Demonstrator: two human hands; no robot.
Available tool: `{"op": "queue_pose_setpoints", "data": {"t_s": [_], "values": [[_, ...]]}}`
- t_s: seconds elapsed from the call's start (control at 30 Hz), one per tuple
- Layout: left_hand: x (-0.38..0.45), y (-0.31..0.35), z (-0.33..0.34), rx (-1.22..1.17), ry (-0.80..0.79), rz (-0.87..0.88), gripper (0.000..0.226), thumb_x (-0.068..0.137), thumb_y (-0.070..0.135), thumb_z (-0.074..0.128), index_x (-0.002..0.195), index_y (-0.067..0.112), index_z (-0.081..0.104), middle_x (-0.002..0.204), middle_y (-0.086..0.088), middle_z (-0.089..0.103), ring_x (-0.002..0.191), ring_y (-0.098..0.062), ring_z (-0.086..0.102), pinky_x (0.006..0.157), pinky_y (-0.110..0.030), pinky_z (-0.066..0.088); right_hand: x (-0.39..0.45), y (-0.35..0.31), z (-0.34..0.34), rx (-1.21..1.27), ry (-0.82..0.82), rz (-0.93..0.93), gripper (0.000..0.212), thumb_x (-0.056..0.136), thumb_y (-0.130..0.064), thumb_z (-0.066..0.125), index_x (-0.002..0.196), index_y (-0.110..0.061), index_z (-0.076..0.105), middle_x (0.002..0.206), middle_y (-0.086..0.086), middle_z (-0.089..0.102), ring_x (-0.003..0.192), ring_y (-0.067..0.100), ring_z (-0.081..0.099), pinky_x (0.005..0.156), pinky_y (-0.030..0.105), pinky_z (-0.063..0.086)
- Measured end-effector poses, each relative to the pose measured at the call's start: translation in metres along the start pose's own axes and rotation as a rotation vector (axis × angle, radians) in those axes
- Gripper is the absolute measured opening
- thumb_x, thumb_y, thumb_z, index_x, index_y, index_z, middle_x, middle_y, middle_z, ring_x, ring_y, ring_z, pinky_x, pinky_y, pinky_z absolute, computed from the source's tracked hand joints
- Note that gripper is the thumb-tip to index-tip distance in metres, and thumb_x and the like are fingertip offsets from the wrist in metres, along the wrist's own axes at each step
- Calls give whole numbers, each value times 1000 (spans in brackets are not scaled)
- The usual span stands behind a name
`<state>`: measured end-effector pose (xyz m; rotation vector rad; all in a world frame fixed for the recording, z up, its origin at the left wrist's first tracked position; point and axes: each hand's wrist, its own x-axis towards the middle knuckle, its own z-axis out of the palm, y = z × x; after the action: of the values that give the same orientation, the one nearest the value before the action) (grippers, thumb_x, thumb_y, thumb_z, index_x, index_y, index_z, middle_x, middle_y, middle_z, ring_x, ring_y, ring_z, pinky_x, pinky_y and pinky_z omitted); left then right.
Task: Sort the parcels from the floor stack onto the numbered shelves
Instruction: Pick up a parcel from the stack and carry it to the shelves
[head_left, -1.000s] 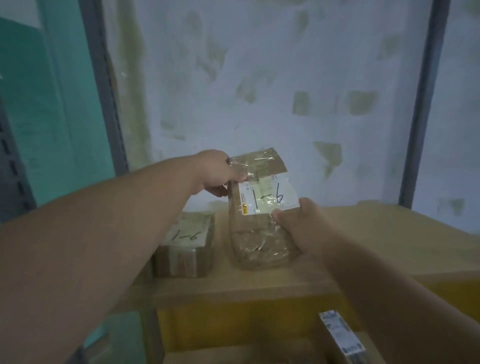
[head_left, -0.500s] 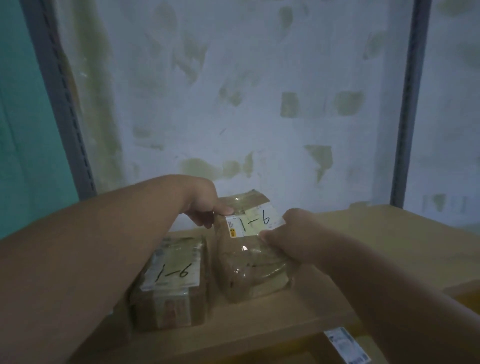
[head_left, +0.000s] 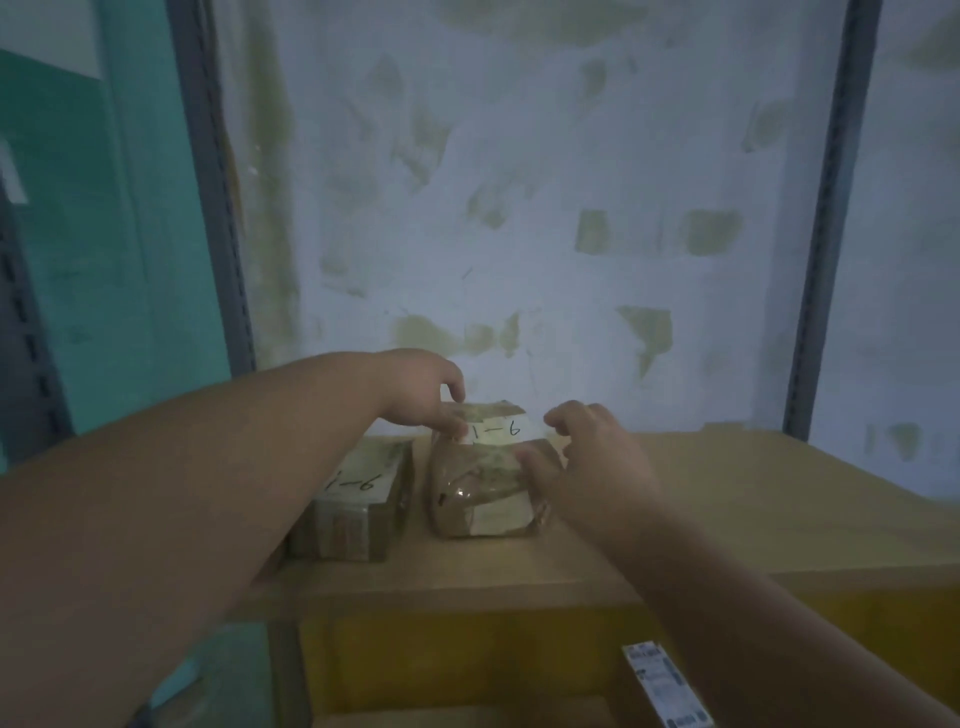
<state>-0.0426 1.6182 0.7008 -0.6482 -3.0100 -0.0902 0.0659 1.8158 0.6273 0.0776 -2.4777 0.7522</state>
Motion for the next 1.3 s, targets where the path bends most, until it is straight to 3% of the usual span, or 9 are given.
{"op": "queue_pose_setpoints", "data": {"t_s": [0.2,0.4,0.53,0.73,0.83,0.9,0.97,1.13,1.3], "values": [[-72,14,-5,-107,200,-52,50,81,56,74,124,35,60,109,14,61,92,-5,58,69,-22,42,-32,-10,-21,116,48,-160,42,92,-46,61,128,-27,53,116,-13,48,105,9,55,80,25,47],[-189,-11,-9,-163,354,-157,44,80,56,75,119,39,61,108,17,62,89,-2,61,71,-24,47,-75,-89,-9,299,39,-323,45,91,-48,62,130,-27,52,121,-15,49,112,7,52,91,29,49],[-287,-58,-10,-124,479,-228,45,80,50,77,119,34,63,104,17,63,82,-1,63,74,-29,52,-116,-169,11,459,45,-432,39,89,-44,66,123,-28,54,116,-13,53,101,4,53,85,26,49],[-464,-179,27,-67,533,-468,47,80,51,77,121,32,63,104,15,63,83,-1,63,74,-22,50,-194,-330,102,678,-27,-609,40,86,-43,69,118,-23,58,108,-10,55,91,1,50,79,15,43],[-557,-239,54,-71,526,-631,50,81,52,75,124,34,60,107,15,61,85,1,60,68,-12,42,-238,-411,155,775,-75,-661,39,86,-39,70,117,-18,58,109,-7,56,92,7,54,81,22,44],[-611,-271,69,-80,536,-738,49,82,52,73,125,33,59,108,16,60,86,-2,60,70,-18,45,-263,-460,183,810,-144,-685,40,87,-38,69,118,-16,59,109,-9,52,95,9,55,83,23,42],[-646,-294,83,-95,564,-810,45,84,52,73,122,31,61,107,15,60,88,-6,61,77,-26,50,-277,-497,205,803,-194,-717,41,87,-37,70,119,-15,59,109,-10,49,99,12,56,85,22,39],[-708,-370,122,-65,628,-950,43,85,46,74,121,25,64,112,8,63,91,-6,55,72,-15,37,-299,-584,273,750,-218,-842,46,83,-42,70,120,-16,59,112,-6,51,108,19,54,94,32,42],[-732,-466,169,-123,689,-1112,52,85,48,73,131,30,57,125,7,57,103,-11,57,85,-23,45,-298,-655,375,753,-232,-901,59,81,-55,57,123,-15,57,123,4,55,117,23,50,101,39,41]]}}
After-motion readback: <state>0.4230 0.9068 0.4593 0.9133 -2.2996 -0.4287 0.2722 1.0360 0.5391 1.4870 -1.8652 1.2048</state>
